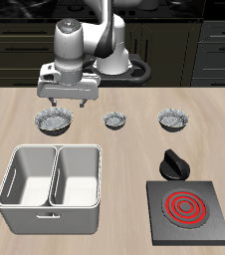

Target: Place the largest bowl in the left side of the drainer and the medium bowl in the right side

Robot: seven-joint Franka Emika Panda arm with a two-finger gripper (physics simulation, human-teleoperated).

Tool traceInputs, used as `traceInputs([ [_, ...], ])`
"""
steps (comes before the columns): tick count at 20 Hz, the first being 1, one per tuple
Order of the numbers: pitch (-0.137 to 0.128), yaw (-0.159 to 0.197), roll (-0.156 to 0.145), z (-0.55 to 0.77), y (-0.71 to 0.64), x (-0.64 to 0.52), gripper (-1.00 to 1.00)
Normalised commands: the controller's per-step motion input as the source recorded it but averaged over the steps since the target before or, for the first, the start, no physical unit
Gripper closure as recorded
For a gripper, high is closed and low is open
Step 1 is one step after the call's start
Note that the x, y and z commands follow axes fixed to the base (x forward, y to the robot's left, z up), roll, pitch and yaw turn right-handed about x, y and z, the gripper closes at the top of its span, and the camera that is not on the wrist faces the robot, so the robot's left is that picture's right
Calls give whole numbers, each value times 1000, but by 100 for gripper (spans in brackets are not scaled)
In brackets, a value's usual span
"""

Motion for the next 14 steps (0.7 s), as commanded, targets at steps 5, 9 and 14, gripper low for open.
traceInputs([
  [5,4,-26,-10,-237,-28,-53,-100],
  [9,48,9,21,-400,95,76,-100],
  [14,37,11,8,-294,70,105,-100],
])
